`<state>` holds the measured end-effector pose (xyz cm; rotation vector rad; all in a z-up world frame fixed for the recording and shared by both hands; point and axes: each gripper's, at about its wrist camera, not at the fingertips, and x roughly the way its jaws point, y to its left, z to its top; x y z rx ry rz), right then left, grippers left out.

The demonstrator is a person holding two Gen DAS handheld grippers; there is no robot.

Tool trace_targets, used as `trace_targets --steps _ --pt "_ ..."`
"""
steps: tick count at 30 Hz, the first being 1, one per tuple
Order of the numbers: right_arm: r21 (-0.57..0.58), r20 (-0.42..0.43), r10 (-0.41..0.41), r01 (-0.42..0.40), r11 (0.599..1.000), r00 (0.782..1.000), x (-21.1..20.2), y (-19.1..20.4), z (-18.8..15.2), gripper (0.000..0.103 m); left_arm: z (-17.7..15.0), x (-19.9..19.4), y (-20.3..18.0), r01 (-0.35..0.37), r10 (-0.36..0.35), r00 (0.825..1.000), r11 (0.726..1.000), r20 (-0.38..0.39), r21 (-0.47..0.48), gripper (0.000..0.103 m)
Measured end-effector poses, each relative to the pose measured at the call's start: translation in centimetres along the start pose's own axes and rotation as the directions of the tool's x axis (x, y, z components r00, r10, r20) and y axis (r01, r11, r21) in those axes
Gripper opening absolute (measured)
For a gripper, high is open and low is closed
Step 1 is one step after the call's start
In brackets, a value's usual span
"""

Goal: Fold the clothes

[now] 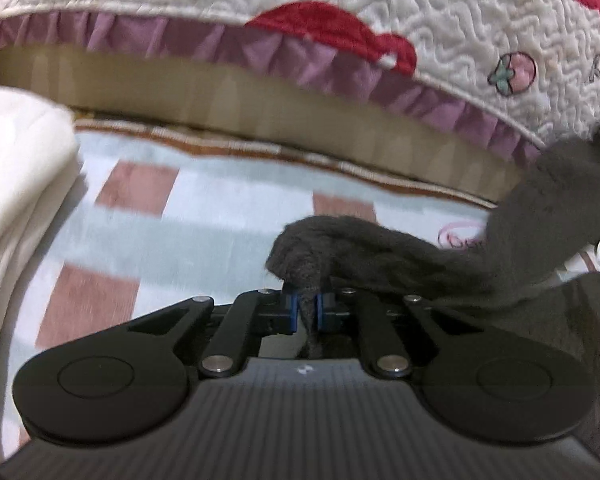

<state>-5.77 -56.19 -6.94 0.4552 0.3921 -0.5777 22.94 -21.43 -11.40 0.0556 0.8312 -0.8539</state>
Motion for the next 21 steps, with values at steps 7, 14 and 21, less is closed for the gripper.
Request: trace_targets --steps 7,14,21 --pt "-0.033 -0.097 -0.284 0.282 0.959 0.954 0.7 -5.1 -2.3 0.013 3.0 2.3 -0.6 -0.094 0.09 0.995 0.992 0.04 0.085 0.007" --pt "-0.022 -0.171 -0.383 0.385 0.923 0.908 -0.9 -7.5 -4.8 0.023 3.4 3.6 3.1 -0.07 0.075 0.997 0.99 0.034 -0.12 0.03" --pt "0.091 -0.214 -0.219 0.243 0.966 0.952 -5.9 -5.7 -7.4 0.027 3.5 -0.5 4.0 -0.142 0.147 0.988 0.985 0.041 -0.096 0.037"
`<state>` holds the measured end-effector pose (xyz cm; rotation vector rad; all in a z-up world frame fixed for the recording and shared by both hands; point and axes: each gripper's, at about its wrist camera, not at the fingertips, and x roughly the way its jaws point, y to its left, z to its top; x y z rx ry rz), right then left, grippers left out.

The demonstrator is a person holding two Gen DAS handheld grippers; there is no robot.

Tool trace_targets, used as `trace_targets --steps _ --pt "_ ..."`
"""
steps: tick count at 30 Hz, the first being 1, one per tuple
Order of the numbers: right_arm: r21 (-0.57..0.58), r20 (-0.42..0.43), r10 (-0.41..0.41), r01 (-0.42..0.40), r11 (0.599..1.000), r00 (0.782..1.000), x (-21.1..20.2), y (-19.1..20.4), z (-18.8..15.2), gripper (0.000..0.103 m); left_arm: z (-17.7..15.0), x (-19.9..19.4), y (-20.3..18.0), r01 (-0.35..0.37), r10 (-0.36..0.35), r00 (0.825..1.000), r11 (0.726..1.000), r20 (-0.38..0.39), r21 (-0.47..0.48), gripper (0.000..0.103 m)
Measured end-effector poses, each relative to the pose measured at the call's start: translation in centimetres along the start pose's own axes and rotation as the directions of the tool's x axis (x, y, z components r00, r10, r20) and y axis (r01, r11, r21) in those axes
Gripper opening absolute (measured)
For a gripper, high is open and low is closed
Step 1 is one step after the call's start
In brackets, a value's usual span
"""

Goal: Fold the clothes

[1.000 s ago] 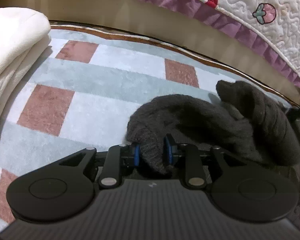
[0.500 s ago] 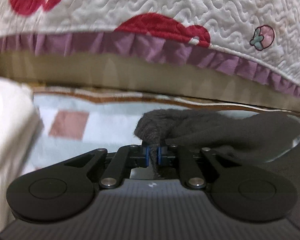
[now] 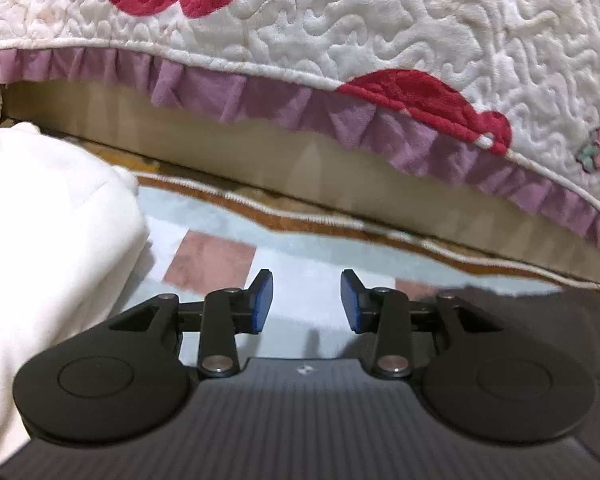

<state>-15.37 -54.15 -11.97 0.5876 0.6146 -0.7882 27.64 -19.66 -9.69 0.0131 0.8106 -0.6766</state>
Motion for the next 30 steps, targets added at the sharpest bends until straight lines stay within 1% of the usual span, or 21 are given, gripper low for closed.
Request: trace_targets --steps 2,4,6,7,10,12,14,15,17,18,19,20,21,23,24,26,27,28,29,30 --pt "0.024 -0.014 0.048 -0.048 0.999 0.999 -1.3 0.1 -1.1 0.03 -1.2 -1.3 0.4 0.033 -0.035 0.998 0.999 -0.05 -0.035 0.038" --pt "0.049 -0.026 0.097 -0.095 0.994 0.995 -2.6 0.1 -2.1 0.042 -2.8 -2.4 0.4 0.052 -0.056 0.994 0.998 -0.094 -0.042 0.04" --pt "0.074 -0.037 0.145 -0.142 0.987 0.989 -3.9 0.2 -3.2 0.043 -4.9 -3.6 0.2 0.062 -0.065 0.989 0.998 -0.13 -0.023 0.042" --pt "0.059 -0.056 0.161 -0.158 0.986 0.985 -4.6 0.5 -3.9 0.043 -6.1 -4.2 0.1 0.059 -0.059 0.987 0.998 -0.149 0.0 0.042" --pt "-0.005 -0.124 0.2 -0.202 0.979 0.972 -6.7 1.5 -6.4 0.043 -9.0 -6.2 0.9 0.008 -0.001 0.981 0.999 -0.193 0.038 0.042" --pt "-0.046 -0.171 0.223 -0.234 0.971 0.96 -8.1 2.1 -8.0 0.043 -10.1 -7.6 2.3 -0.035 0.038 0.98 0.999 -0.195 0.022 0.042" --pt "-0.086 -0.218 0.243 -0.266 0.96 0.945 -9.4 2.8 -9.7 0.043 -10.8 -9.0 3.8 -0.054 0.049 0.978 0.998 -0.201 -0.017 0.042" --pt "-0.105 -0.242 0.252 -0.283 0.953 0.937 -10.1 3.1 -10.5 0.044 -11.1 -9.5 4.3 -0.057 0.049 0.977 0.998 -0.206 -0.033 0.046" --pt "-0.141 -0.289 0.267 -0.317 0.938 0.919 -11.5 3.8 -12.2 0.05 -11.9 -10.5 5.4 -0.062 0.047 0.975 0.996 -0.217 -0.061 0.048" --pt "-0.159 -0.313 0.274 -0.334 0.929 0.909 -12.2 4.1 -13.0 0.055 -12.3 -10.8 5.7 -0.052 0.032 0.974 0.995 -0.226 -0.084 0.048" --pt "-0.176 -0.337 0.28 -0.352 0.919 0.899 -12.9 4.5 -13.8 0.056 -12.7 -11.0 6.0 -0.04 0.014 0.972 0.993 -0.236 -0.108 0.048" --pt "-0.199 -0.351 0.268 -0.351 0.915 0.897 -13.4 4.7 -14.6 0.056 -13.1 -11.3 6.3 -0.029 -0.005 0.969 0.991 -0.246 -0.132 0.048" --pt "-0.223 -0.363 0.252 -0.346 0.911 0.897 -13.9 4.9 -15.3 0.056 -13.4 -11.6 6.4 -0.002 -0.037 0.967 0.988 -0.252 -0.152 0.048" --pt "-0.272 -0.396 0.239 -0.362 0.892 0.887 -14.4 5.4 -16.5 0.056 -13.9 -12.1 5.7 0.028 -0.061 0.966 0.99 -0.252 -0.135 0.048" --pt "-0.296 -0.399 0.229 -0.361 0.884 0.888 -14.5 5.7 -17.1 0.056 -14.0 -12.3 5.0 0.037 -0.059 0.967 0.995 -0.246 -0.094 0.049" --pt "-0.346 -0.387 0.18 -0.323 0.881 0.904 -14.4 6.2 -17.9 0.056 -13.9 -12.4 3.4 0.033 -0.033 0.971 0.999 -0.235 -0.004 0.05" --pt "-0.378 -0.373 0.152 -0.299 0.876 0.915 -14.2 6.4 -18.3 0.058 -14.0 -12.3 2.8 0.023 -0.013 0.973 0.999 -0.231 0.04 0.051" --pt "-0.411 -0.356 0.124 -0.274 0.87 0.926 -14.0 6.7 -18.8 0.063 -14.1 -12.2 2.3 0.035 -0.018 0.97 0.997 -0.244 0.065 0.051" --pt "-0.429 -0.347 0.104 -0.256 0.866 0.932 -13.5 6.9 -19.2 0.065 -14.3 -12.1 2.0 0.051 -0.026 0.965 0.995 -0.26 0.088 0.048" --pt "-0.429 -0.339 0.093 -0.242 0.87 0.936 -13.0 6.9 -19.4 0.069 -14.5 -12.0 1.6 0.067 -0.034 0.96 0.992 -0.277 0.11 0.043"
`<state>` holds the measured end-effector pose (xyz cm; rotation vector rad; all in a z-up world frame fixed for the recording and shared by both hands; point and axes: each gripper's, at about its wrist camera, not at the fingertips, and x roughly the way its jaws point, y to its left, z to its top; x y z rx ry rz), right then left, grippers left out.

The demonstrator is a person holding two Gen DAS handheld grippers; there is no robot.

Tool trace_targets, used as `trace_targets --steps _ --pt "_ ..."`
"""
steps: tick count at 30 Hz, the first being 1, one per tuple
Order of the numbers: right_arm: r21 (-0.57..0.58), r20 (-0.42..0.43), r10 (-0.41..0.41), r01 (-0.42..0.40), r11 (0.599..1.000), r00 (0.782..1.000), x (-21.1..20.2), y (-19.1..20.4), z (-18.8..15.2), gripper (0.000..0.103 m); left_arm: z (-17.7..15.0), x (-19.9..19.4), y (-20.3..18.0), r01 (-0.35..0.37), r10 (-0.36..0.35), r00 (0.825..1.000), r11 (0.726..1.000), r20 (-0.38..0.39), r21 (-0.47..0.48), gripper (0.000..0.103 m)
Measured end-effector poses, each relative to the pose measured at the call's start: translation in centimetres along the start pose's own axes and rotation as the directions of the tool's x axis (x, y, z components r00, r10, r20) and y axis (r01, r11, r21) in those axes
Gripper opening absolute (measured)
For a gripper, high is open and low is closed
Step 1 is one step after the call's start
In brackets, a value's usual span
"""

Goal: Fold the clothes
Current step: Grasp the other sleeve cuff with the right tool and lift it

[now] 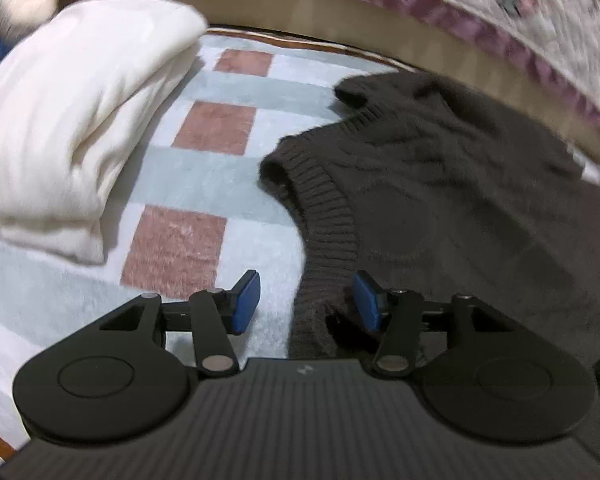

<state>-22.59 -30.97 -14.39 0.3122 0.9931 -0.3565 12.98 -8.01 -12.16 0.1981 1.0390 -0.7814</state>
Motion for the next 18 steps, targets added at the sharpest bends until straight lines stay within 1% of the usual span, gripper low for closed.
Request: trace_targets --steps 2,4,5,6,7,8,9,10,12,13,15,18 --pt "0.024 0.012 -0.023 0.022 0.999 1.0 1.0 -0.4 -0.1 0.069 -0.2 0.3 -0.8 0.021 -0.019 0.999 0.998 -0.033 0.051 0.038" --pt "0.069 0.011 -0.017 0.016 0.997 1.0 1.5 -0.9 0.0 0.07 -0.4 0.7 -1.6 0.043 -0.036 0.997 0.994 -0.066 0.102 0.038" --pt "0.063 0.015 -0.013 0.012 0.998 1.0 1.6 -1.0 -0.1 0.07 -0.5 0.9 -2.0 0.054 -0.044 0.996 0.99 -0.083 0.126 0.038" --pt "0.038 0.022 -0.018 0.017 0.999 1.0 1.5 -0.9 -0.2 0.068 -0.4 0.9 -2.0 0.079 -0.068 0.993 0.99 -0.094 0.12 0.038" --pt "0.01 0.029 -0.025 0.024 1.0 0.999 1.5 -0.9 -0.4 0.059 -0.5 0.8 -1.9 0.104 -0.094 0.99 0.99 -0.1 0.094 0.038" --pt "0.006 0.036 -0.036 0.036 0.999 0.999 1.3 -0.9 -0.5 0.047 -0.5 0.8 -1.7 0.127 -0.12 0.987 0.99 -0.105 0.066 0.039" --pt "0.008 0.043 -0.05 0.049 0.999 0.998 1.1 -1.0 -0.6 0.02 -0.5 0.6 -1.5 0.128 -0.123 0.987 0.991 -0.1 0.048 0.04" --pt "0.011 0.051 -0.063 0.063 0.998 0.997 0.8 -1.1 -0.7 0.018 -0.5 0.4 -1.2 0.125 -0.121 0.988 0.992 -0.093 0.032 0.04" --pt "0.084 0.096 -0.031 0.023 0.996 0.995 -1.6 -2.1 -0.9 0.016 -0.5 0.1 -0.9 0.108 -0.106 0.991 0.994 -0.08 0.018 0.042" --pt "0.12 0.131 -0.011 -0.004 0.993 0.991 -3.5 -2.7 -0.9 0.016 -0.6 -0.1 -0.6 0.107 -0.106 0.991 0.994 -0.077 0.007 0.042" --pt "0.186 0.212 0.028 -0.068 0.98 0.977 -7.7 -3.9 -1.3 0.016 -0.5 -0.5 -0.2 0.091 -0.092 0.994 0.996 -0.058 -0.017 0.042" --pt "0.298 0.308 0.008 -0.104 0.949 0.951 -13.7 -6.3 -2.7 0.016 -0.1 -1.1 0.6 0.073 -0.075 0.997 0.995 -0.027 -0.067 0.042"
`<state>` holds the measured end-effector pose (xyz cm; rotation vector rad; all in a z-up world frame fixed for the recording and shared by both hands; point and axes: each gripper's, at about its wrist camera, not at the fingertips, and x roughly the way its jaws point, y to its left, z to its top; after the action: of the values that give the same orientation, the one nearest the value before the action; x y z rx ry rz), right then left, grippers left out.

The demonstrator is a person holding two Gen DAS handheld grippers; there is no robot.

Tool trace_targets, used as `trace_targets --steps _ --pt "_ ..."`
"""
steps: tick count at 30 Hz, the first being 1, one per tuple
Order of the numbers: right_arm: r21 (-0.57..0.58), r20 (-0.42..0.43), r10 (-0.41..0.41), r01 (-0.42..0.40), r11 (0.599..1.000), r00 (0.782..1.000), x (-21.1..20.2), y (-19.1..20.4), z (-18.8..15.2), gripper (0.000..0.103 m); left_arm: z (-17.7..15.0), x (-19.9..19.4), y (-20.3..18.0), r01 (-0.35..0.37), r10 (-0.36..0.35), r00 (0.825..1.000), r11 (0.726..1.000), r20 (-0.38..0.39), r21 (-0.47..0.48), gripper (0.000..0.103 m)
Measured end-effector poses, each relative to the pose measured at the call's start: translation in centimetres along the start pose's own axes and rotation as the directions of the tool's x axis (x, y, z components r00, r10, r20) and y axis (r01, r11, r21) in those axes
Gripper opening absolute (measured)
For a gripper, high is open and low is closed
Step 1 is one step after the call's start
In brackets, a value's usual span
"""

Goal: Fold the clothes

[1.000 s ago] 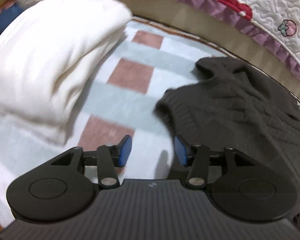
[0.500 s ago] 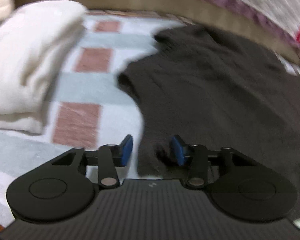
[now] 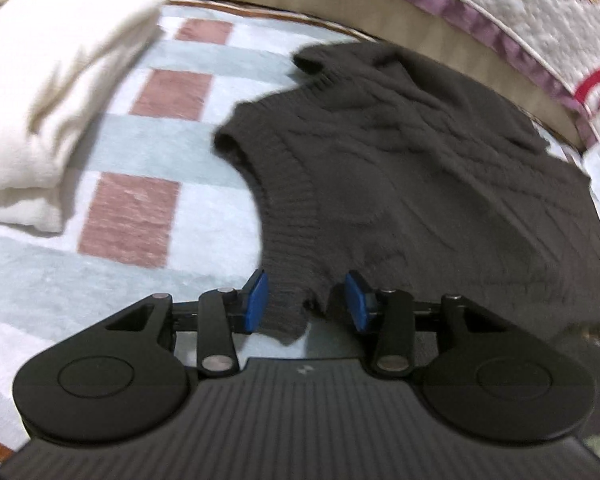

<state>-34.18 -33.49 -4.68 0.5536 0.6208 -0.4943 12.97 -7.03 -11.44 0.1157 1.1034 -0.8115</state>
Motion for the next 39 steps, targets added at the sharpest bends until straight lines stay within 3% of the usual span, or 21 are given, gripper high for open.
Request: trace_targets --steps 1,2,4,7,11,13,15,17,20,28,32,33,34,35,39 --pt "0.05 0.023 -0.028 0.027 0.998 0.999 -1.5 -0.8 -0.1 0.016 0.0 -0.2 0.2 0.007 -0.007 1.0 1.0 -0.001 -0.023 0.042" --pt "0.109 0.011 -0.108 0.106 0.988 0.994 -2.3 -1.7 -0.6 0.016 0.1 -0.4 0.4 0.015 -0.015 1.0 0.999 -0.003 -0.047 0.042" --pt "0.202 -0.053 -0.261 0.266 0.942 0.964 -3.1 -3.4 -2.1 0.017 0.1 -0.8 0.8 0.032 -0.032 0.999 0.995 -0.007 -0.095 0.042" --pt "0.253 -0.182 -0.316 0.354 0.9 0.931 -1.5 -5.1 -5.6 0.017 -0.1 -1.5 1.2 0.106 -0.111 0.994 0.978 -0.019 -0.179 0.042" --pt "0.334 -0.228 -0.292 0.357 0.872 0.929 0.3 -6.2 -8.3 0.019 -0.7 -1.4 0.0 0.192 -0.209 0.976 0.956 -0.058 -0.222 0.046" --pt "0.337 -0.235 -0.285 0.352 0.873 0.929 0.6 -6.3 -8.3 0.02 -1.2 -0.7 -0.9 0.239 -0.269 0.957 0.942 -0.107 -0.237 0.051" --pt "0.336 -0.23 -0.286 0.352 0.874 0.93 0.6 -6.5 -8.0 0.02 -1.7 0.1 -2.0 0.245 -0.283 0.948 0.941 -0.148 -0.234 0.051" --pt "0.343 -0.229 -0.29 0.355 0.869 0.929 0.6 -6.7 -8.0 0.021 -2.1 1.0 -3.0 0.213 -0.256 0.954 0.946 -0.158 -0.246 0.052" --pt "0.357 -0.229 -0.294 0.361 0.862 0.928 0.5 -7.0 -8.2 0.021 -2.8 3.1 -3.8 0.203 -0.272 0.943 0.926 -0.19 -0.319 0.053" --pt "0.314 -0.222 -0.287 0.347 0.884 0.932 -0.2 -7.9 -7.9 0.021 -3.4 4.5 -6.0 0.069 -0.119 0.982 0.948 -0.145 -0.311 0.057" --pt "0.306 -0.214 -0.28 0.337 0.89 0.936 0.1 -8.1 -7.6 0.021 -3.8 4.3 -6.6 0.072 -0.105 0.989 0.959 -0.104 -0.276 0.057" --pt "0.307 -0.208 -0.277 0.331 0.892 0.938 0.1 -8.1 -7.6 0.021 -3.9 4.2 -6.6 0.08 -0.11 0.989 0.96 -0.098 -0.267 0.053" --pt "0.308 -0.203 -0.273 0.325 0.894 0.941 0.1 -8.2 -7.5 0.021 -4.1 4.1 -6.7 0.089 -0.116 0.989 0.962 -0.093 -0.258 0.039" --pt "0.311 -0.196 -0.266 0.317 0.896 0.944 0.1 -8.3 -7.5 0.021 -4.3 4.1 -6.7 0.097 -0.121 0.989 0.964 -0.087 -0.248 0.011" --pt "0.314 -0.183 -0.231 0.279 0.908 0.956 0.0 -8.5 -6.8 0.021 -3.7 -0.1 -7.1 0.052 -0.048 0.998 0.994 0.035 -0.1 0.009"
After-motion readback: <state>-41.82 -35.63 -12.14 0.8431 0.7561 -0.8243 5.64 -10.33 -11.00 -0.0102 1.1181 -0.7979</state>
